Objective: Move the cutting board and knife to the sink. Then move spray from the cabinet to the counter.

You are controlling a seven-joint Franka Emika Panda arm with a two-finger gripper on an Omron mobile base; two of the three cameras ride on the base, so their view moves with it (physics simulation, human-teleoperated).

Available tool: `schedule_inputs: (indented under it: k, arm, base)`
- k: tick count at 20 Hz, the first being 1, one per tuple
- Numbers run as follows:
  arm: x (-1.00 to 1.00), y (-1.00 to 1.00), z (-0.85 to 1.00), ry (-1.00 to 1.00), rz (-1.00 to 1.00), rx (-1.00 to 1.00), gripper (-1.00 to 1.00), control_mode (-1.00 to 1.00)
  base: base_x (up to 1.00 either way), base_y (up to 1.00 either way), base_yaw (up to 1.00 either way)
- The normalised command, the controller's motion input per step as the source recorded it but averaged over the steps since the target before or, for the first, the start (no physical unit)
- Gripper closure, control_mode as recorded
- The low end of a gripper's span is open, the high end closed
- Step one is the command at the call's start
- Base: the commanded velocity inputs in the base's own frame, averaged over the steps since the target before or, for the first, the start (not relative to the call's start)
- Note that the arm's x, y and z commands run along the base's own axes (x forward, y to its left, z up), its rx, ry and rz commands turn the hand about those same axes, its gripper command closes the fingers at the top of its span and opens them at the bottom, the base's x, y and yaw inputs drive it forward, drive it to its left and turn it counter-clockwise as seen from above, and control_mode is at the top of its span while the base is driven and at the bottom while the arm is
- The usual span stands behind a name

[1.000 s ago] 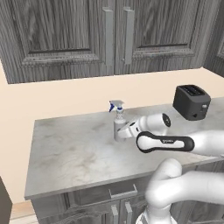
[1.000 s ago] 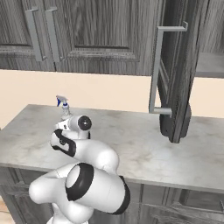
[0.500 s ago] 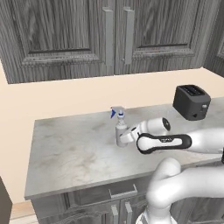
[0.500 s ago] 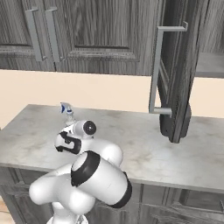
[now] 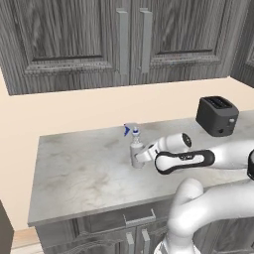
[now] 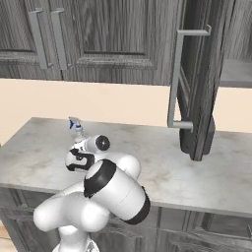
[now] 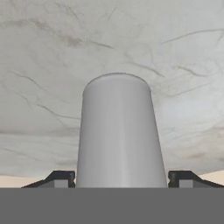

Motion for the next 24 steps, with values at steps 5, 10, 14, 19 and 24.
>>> schedule_inputs:
  k: [5, 10, 14, 19, 24]
  arm:
    - [0.00, 0.00, -0.28, 0.00, 0.00, -0.02, 1.00, -1.00]
    - [0.00, 0.00, 0.00, 0.00, 0.00, 0.00, -1.00, -1.00]
    - [-0.11, -0.12, 0.00, -0.01, 0.00, 0.00, -1.00, -1.00]
    - [-0.20, -0.23, 0.00, -0.04, 0.00, 0.00, -1.00, -1.00]
    - [0.00, -0.01, 0.00, -0.01, 0.00, 0.02, -1.00, -1.00]
  base:
    - [0.00, 0.00, 0.00]
    - [0.00, 0.00, 0.00]
    - [0.00, 0.00, 0.00]
    - [0.00, 0.00, 0.00]
    - [0.00, 0.00, 0.00]
